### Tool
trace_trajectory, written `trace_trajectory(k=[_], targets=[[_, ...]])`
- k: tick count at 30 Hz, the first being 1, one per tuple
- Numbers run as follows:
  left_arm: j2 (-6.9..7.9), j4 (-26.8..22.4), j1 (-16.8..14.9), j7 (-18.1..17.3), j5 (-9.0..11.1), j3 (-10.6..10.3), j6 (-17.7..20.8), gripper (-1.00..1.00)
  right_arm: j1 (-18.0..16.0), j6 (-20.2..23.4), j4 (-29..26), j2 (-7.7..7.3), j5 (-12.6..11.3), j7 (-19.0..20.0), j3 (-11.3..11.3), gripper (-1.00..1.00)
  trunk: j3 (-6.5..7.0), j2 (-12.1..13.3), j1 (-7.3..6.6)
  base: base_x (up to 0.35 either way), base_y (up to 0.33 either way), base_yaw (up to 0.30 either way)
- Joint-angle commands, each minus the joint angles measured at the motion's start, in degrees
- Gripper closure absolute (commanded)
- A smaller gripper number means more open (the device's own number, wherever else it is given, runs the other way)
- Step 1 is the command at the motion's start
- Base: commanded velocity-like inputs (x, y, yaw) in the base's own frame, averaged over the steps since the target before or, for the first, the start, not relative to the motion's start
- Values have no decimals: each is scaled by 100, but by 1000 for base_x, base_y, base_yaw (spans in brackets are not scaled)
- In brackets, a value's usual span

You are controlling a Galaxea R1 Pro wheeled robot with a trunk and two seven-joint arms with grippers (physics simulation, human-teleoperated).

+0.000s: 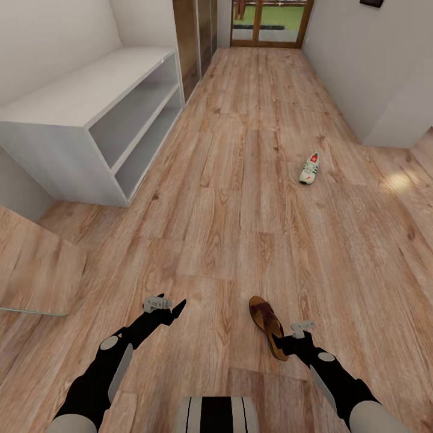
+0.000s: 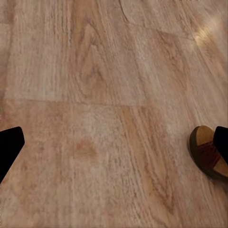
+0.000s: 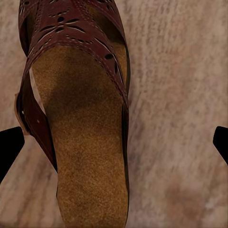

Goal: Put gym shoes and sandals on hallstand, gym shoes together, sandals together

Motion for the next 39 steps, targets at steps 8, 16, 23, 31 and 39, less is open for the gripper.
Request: trace_trajectory(k=[8, 16, 23, 31, 39], targets=[[-14, 0, -3, -38, 24, 18, 38, -100, -2, -12, 2, -5, -10, 1, 15, -100, -6, -1, -1, 0, 0, 0], [-17, 1, -3, -43, 22, 23, 47, -100, -2, -12, -4, -5, -15, -1, 7, -100, -53, -1, -1, 0, 0, 0], [-25, -4, -3, -44, 23, 28, 29, -100, -2, -12, -10, -7, -16, -3, 6, -100, -258, -10, 17, 0, 0, 0], [-26, -6, -3, -44, 23, 29, 1, -100, -2, -12, -12, -11, -16, -6, 5, -100, -312, -13, 22, 0, 0, 0], [-27, -13, -3, -48, 23, 26, -7, -100, -2, -12, -13, -14, -16, -6, 5, -100, -420, -17, 30, 0, 0, 0]])
